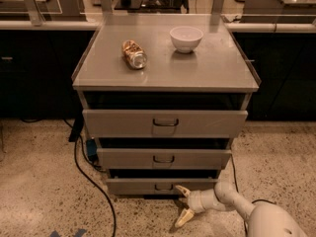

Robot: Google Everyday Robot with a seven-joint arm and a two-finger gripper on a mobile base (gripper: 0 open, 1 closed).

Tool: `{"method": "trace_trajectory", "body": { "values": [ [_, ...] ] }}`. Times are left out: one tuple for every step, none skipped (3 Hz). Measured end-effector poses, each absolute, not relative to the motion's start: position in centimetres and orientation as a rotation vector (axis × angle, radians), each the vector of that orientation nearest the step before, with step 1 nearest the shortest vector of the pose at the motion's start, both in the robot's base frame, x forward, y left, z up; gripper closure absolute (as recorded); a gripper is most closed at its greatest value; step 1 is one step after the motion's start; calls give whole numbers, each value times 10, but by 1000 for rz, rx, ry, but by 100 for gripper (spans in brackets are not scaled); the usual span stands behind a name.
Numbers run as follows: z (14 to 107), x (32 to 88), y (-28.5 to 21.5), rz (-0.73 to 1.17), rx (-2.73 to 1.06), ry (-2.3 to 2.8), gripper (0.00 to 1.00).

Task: Open bottom drawer

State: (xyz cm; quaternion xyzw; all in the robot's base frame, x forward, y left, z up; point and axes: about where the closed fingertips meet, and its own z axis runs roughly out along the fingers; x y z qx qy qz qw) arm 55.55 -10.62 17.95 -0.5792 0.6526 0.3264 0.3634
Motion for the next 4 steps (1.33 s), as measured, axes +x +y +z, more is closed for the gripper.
{"method": "trace_trajectory", "body": {
  "values": [
    [180, 556, -106, 840, -1491, 1680, 0],
    [185, 558, -101, 831, -1522, 1649, 0],
    [217, 574, -108, 700, -1585, 1603, 0],
    [242, 582, -109, 621, -1613, 1565, 0]
  ]
}}
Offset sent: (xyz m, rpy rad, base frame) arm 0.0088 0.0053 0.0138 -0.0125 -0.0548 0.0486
